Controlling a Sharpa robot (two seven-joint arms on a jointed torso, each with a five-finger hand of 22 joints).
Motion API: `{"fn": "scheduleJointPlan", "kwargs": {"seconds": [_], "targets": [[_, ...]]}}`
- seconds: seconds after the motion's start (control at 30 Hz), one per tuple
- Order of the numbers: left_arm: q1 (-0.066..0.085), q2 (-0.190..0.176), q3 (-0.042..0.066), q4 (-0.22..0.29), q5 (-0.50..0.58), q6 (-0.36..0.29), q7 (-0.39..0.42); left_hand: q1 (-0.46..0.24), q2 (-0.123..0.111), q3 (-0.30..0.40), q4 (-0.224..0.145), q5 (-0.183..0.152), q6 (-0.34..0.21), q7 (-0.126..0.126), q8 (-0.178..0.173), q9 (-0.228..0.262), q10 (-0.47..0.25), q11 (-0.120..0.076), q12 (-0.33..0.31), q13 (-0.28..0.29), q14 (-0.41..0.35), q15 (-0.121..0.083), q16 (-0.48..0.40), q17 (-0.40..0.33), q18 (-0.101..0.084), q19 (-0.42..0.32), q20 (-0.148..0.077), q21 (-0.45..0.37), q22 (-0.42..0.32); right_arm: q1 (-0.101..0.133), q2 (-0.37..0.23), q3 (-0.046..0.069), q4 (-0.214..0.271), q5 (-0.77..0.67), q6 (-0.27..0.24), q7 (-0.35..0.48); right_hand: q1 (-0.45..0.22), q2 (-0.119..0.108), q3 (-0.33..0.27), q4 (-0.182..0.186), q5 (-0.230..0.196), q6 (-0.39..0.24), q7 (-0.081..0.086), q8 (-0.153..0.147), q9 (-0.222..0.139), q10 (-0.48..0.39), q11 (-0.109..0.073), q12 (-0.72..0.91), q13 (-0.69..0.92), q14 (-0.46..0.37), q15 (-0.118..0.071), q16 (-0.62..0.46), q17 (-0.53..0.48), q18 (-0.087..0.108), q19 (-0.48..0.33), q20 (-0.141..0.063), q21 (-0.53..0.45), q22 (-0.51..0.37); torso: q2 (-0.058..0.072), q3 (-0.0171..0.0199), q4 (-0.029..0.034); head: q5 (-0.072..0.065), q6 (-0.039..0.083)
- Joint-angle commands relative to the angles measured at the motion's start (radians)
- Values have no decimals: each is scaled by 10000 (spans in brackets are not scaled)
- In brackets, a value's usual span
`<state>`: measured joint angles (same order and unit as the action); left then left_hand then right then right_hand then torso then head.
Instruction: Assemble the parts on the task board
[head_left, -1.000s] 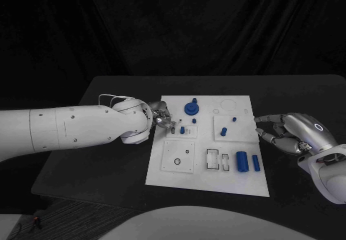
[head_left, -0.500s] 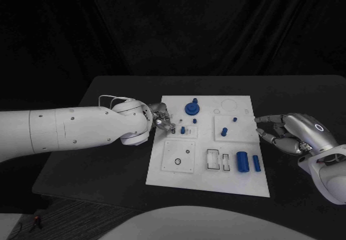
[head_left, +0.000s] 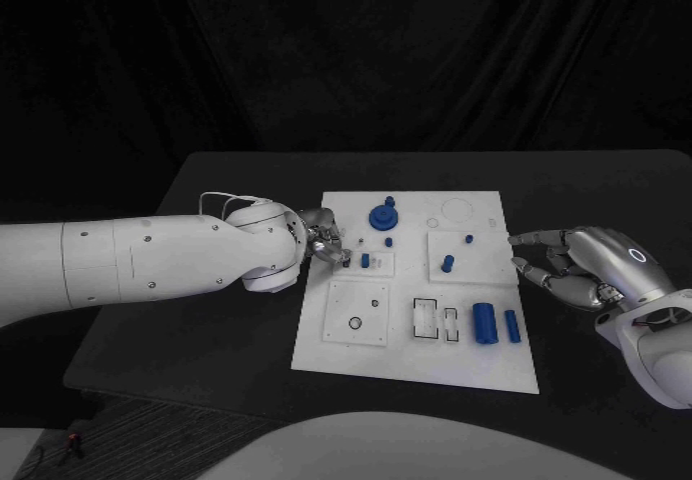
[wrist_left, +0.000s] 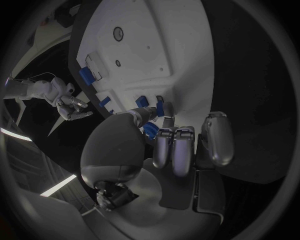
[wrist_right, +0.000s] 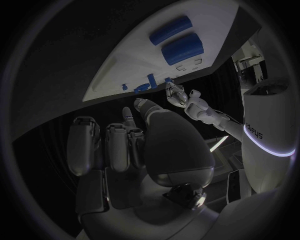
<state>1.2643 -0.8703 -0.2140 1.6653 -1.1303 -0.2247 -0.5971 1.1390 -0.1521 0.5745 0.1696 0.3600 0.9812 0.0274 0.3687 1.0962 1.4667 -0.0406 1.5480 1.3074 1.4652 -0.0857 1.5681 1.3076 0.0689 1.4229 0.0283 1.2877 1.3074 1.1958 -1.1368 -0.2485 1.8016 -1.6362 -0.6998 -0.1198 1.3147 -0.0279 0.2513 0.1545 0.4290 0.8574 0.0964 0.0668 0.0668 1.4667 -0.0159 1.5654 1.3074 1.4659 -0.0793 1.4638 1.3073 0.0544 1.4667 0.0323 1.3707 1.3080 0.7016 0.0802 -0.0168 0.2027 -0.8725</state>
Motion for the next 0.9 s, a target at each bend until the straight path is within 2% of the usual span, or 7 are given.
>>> {"fn": "scheduleJointPlan", "kwargs": {"seconds": [0.03, 0.9], "targets": [[-66, 20, -22, -8, -13, 189, 31, -20, 83, 36, 42, -39, -8, -47, 3, 9, 850, -29, -29, 2444, 974, -39, -64, 2465, -14, 44, -43, -63, 1734, -35, -9, 5, 5, -28, -83, -126, 86, -15, 44, -5, 65, 69, -6, -5, 6, 1041, 80, 54, 2634, 760, 56, -34, 1035, -91, 237, 42, 13, 2032, 6, -4, -3, 16, -2], [-107, -144, -22, 118, -13, 540, 1, -244, 110, -232, 34, -160, -18, -30, -21, 7, 763, -3, -144, 2360, 914, -8, -134, 2344, 14, -25, -20, -215, 1692, -112, -14, 5, -1, -28, -68, -148, 86, -15, 44, -5, 65, 69, -6, -5, 6, 1041, 80, 54, 2634, 760, 56, -34, 1035, -91, 237, 42, 13, 2032, 9, -3, -4, 29, -2]]}}
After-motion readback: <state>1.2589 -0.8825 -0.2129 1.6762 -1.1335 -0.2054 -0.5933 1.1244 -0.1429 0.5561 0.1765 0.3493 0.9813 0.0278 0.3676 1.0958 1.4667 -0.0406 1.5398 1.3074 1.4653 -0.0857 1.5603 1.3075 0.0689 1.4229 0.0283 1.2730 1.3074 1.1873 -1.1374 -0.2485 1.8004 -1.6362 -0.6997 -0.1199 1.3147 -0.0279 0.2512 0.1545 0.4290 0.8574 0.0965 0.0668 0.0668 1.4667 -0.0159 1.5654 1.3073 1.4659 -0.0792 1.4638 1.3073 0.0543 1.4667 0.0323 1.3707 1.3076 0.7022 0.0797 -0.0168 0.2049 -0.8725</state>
